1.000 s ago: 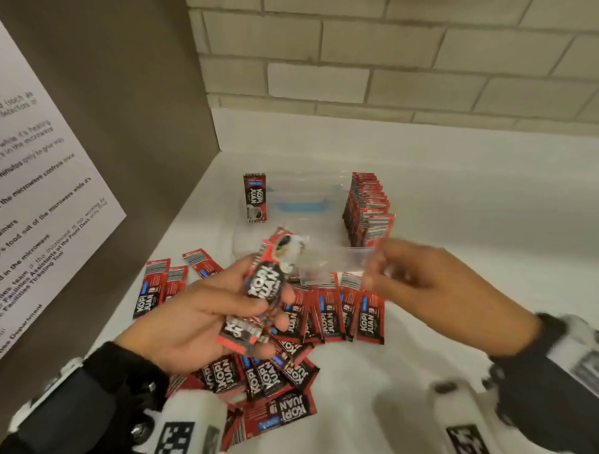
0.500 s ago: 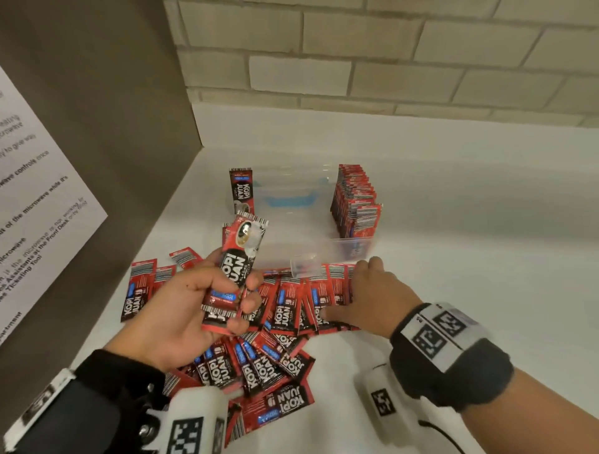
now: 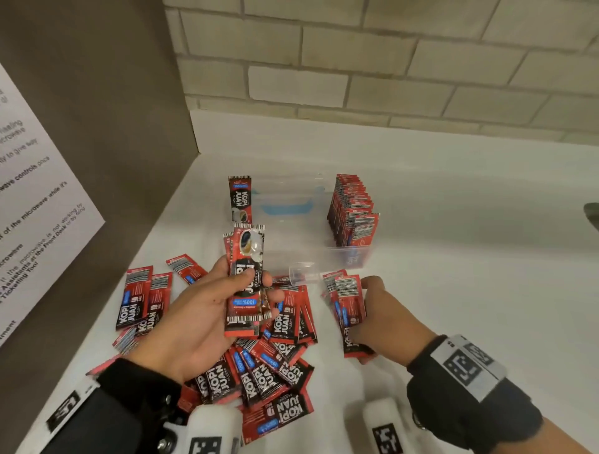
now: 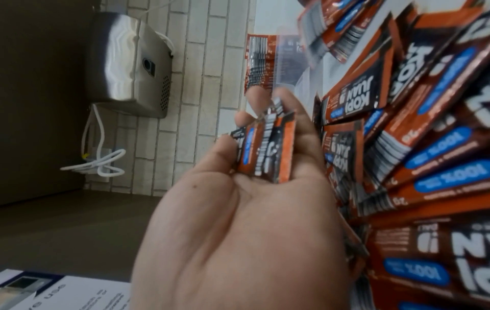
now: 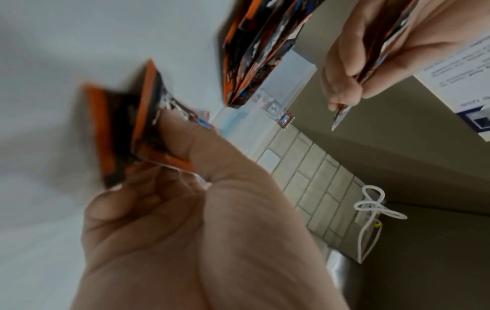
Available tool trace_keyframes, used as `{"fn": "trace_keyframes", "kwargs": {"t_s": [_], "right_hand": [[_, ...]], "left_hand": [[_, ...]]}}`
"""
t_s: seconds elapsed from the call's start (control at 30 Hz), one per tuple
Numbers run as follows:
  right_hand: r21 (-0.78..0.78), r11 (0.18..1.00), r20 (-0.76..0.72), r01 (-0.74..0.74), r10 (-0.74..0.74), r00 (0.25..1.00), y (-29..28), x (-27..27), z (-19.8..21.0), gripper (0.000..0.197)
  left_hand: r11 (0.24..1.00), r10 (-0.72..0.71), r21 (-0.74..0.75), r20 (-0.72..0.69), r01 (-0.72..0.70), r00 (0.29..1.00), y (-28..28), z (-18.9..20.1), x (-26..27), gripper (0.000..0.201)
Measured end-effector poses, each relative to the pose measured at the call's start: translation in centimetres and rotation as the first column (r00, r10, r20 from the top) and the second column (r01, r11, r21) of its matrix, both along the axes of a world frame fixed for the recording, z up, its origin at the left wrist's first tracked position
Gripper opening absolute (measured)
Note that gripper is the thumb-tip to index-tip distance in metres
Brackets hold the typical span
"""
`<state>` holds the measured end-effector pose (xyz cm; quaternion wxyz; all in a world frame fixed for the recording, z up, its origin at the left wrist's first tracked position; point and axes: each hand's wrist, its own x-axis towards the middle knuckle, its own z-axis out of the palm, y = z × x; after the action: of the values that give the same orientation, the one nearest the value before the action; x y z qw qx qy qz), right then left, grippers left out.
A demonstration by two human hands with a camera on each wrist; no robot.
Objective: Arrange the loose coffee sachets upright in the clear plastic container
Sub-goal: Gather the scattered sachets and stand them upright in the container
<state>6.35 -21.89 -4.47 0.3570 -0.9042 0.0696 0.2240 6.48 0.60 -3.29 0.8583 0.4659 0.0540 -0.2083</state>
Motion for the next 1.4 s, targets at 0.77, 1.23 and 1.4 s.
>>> {"fn": "trace_keyframes", "kwargs": {"t_s": [0.77, 1.23, 1.4], "right_hand": [[0.108, 0.967, 0.652, -0.231, 0.106, 0.751, 6.8, 0.8, 4.1, 0.049], [0.330, 0.879, 0.402, -0.345, 0.200, 0.893, 5.1, 1.0, 4.6, 0.067], [0.501, 0.778, 0.422, -0.381, 0.164, 0.891, 4.8, 1.0, 4.2, 0.045]], "left_hand": [[0.991, 0.123, 0.053, 0.038, -0.125, 0.992, -6.9, 3.4, 1.0, 0.025], [0.989, 0.073, 0.123, 0.111, -0.087, 0.991, -6.5, 3.1, 1.2, 0.038], [0.901, -0.112, 0.434, 0.270, -0.017, 0.956, -6.4, 3.9, 0.6, 0.019]]}}
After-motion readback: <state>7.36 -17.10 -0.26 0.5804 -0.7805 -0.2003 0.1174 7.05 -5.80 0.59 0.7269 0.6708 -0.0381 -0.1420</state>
